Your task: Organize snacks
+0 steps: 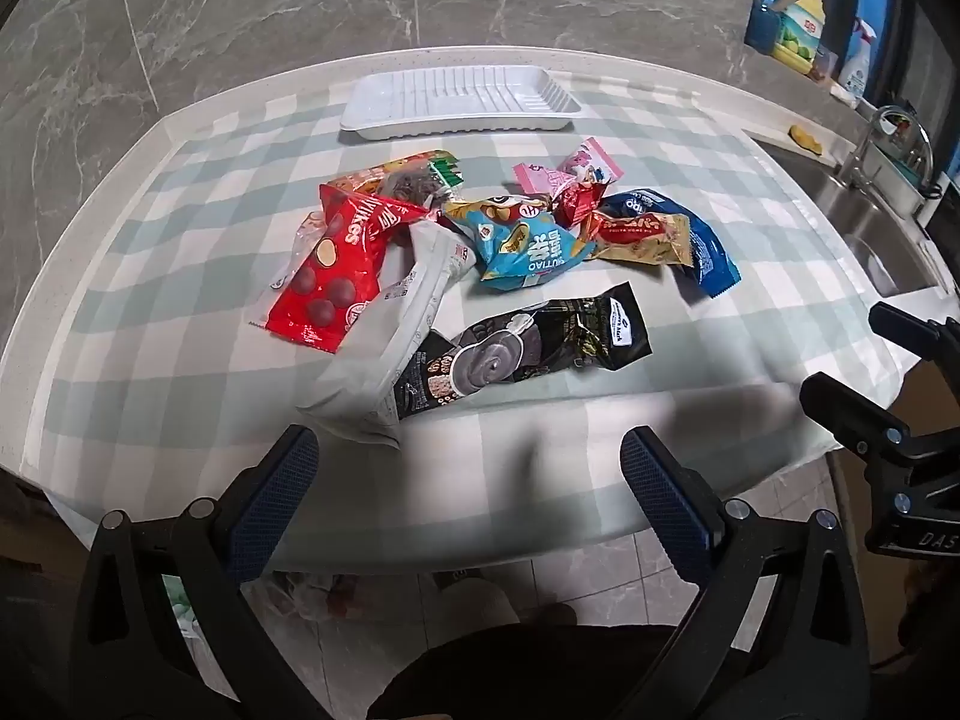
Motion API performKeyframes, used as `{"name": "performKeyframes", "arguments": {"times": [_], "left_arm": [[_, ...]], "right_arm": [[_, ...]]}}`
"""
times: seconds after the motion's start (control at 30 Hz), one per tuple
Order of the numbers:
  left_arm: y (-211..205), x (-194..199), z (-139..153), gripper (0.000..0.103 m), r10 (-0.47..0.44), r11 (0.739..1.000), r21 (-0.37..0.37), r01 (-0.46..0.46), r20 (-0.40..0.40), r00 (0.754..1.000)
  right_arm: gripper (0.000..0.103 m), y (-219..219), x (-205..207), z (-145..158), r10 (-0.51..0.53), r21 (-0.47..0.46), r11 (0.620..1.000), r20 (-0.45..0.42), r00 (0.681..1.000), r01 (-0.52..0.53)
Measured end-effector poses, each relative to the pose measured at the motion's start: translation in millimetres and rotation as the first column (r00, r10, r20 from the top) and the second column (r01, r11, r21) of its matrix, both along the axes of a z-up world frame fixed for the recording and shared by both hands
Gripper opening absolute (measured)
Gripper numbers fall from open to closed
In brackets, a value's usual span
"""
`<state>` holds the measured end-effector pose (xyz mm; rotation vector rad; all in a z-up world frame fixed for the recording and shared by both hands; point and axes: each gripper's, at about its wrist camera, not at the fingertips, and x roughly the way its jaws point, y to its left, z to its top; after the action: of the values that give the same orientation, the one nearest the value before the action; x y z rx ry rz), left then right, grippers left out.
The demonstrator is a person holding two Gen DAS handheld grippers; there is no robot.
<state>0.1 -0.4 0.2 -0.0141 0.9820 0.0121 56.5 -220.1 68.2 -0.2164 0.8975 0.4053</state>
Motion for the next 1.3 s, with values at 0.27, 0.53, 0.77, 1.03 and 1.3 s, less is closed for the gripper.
{"name": "performKeyframes", "arguments": {"times": [0.27,0.53,0.77,1.03,1.3], "left_arm": [[2.1,4.1,-1.5,0.102,0.008,1.0,0.007,-0.008,0.004,1.0],[0.9,3.5,0.2,0.102,0.016,1.0,0.009,-0.016,0.008,1.0],[1.5,4.3,-0.1,0.102,0.02,1.0,0.012,-0.02,0.009,1.0],[1.3,5.4,0.9,0.102,0.023,1.0,0.015,-0.023,0.012,1.0],[1.1,6.1,2.5,0.102,0.024,1.0,0.016,-0.024,0.012,1.0]], "right_arm": [[0.102,0.5,0.1,2.2,-0.001,-0.001,1.0,0.0,1.0,0.001],[0.102,-2.9,4.9,-1.7,-0.001,0.01,1.0,-0.003,1.0,0.001],[0.102,-4.7,5.1,-1.2,-0.002,0.013,1.0,-0.003,1.0,0.002],[0.102,-4.9,6.8,-2.0,-0.003,0.016,1.0,-0.005,1.0,0.003],[0.102,-5.2,7.0,-2.2,-0.003,0.017,1.0,-0.007,1.0,0.003]]}}
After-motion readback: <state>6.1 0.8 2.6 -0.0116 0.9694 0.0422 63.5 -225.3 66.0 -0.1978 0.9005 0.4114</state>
